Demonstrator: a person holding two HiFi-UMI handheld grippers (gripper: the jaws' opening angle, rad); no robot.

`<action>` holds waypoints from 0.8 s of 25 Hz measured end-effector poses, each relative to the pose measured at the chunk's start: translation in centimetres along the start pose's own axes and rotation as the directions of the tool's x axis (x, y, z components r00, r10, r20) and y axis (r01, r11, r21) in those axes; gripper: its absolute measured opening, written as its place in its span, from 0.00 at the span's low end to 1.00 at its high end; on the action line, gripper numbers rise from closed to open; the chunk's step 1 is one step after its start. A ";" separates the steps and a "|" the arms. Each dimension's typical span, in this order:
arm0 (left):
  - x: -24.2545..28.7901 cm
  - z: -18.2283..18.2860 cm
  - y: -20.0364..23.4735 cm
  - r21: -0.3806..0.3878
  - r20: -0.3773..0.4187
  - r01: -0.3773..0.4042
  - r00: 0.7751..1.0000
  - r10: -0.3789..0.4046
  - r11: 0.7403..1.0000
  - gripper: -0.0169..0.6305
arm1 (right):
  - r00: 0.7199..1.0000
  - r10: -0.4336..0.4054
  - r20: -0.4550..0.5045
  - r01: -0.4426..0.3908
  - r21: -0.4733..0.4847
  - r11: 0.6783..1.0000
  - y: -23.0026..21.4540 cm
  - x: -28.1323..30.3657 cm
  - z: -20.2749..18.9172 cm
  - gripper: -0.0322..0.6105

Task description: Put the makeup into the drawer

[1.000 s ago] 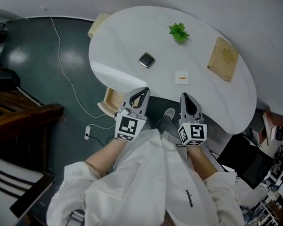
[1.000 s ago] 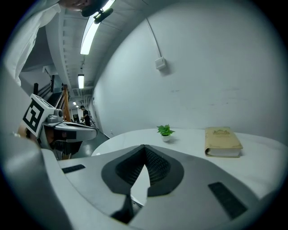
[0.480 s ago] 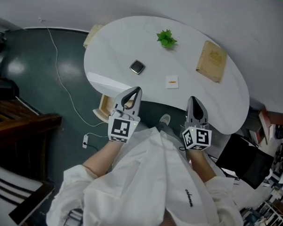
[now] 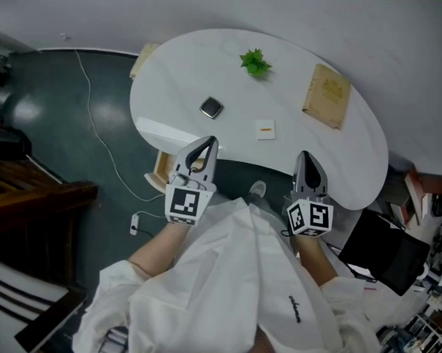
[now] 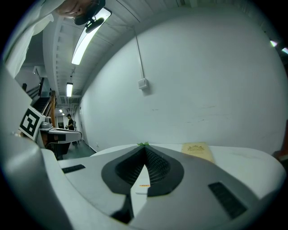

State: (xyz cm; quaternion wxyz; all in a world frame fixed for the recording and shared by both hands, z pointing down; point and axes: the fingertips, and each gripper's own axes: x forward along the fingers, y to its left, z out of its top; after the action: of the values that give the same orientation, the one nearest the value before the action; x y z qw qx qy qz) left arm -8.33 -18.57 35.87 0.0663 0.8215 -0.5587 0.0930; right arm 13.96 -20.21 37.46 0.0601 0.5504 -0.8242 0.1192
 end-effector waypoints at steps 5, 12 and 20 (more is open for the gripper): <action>-0.3 -0.1 0.1 0.001 0.000 -0.010 1.000 0.010 1.000 0.06 | 1.000 -0.005 0.002 0.005 0.012 1.000 -0.3 -0.6 0.0 0.08; -0.5 -0.1 -0.1 0.007 0.001 -0.009 1.000 0.009 1.000 0.06 | 1.000 -0.010 -0.009 0.010 0.010 1.000 -0.3 -1.0 -0.3 0.08; -0.8 0.1 -0.1 0.014 0.000 -0.004 1.000 0.004 1.000 0.06 | 1.000 -0.010 -0.009 0.010 0.011 1.000 -0.3 -1.5 -0.1 0.08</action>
State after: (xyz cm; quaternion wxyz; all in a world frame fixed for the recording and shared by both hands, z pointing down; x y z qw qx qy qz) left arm -8.50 -17.82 35.61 0.0603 0.8209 -0.5596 0.0968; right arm 14.84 -18.98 37.27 0.0615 0.5544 -0.8203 0.1260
